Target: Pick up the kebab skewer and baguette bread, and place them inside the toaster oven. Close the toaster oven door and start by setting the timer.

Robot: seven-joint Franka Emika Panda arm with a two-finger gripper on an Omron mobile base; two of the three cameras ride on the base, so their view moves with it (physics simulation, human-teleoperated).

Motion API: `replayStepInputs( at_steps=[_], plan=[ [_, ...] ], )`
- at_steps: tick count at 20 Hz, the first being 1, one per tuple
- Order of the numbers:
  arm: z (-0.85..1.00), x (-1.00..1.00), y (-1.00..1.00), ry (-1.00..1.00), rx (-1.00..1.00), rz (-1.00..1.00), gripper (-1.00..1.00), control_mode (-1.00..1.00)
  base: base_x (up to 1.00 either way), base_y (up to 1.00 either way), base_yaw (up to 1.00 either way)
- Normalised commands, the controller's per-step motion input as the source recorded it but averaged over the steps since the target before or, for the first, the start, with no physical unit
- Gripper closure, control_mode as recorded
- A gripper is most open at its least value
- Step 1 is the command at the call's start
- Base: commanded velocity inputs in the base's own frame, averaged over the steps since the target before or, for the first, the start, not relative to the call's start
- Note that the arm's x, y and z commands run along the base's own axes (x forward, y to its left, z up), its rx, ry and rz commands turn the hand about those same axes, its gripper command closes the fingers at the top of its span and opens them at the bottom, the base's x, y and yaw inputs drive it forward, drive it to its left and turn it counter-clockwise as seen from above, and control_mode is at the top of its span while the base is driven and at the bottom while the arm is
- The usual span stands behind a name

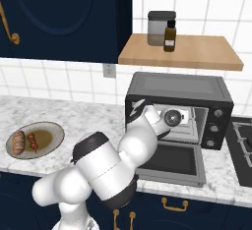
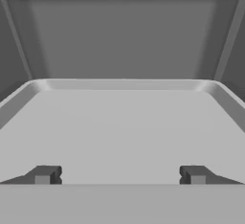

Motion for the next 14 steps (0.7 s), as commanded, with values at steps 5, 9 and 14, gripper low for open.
replayStepInputs(
  at_steps=[5,9,14],
  plan=[
    [-0.62,-0.19,-0.08,0.02,0.00,0.00,-1.00,-1.00,0.00,0.00,0.00],
    [-0.89,-0.48,-0.16,0.00,0.00,0.00,-1.00,-1.00,0.00,0.00,0.00],
    [-0.98,-0.66,-0.20,0.02,0.00,0.00,-1.00,-1.00,0.00,0.00,0.00]
  ],
)
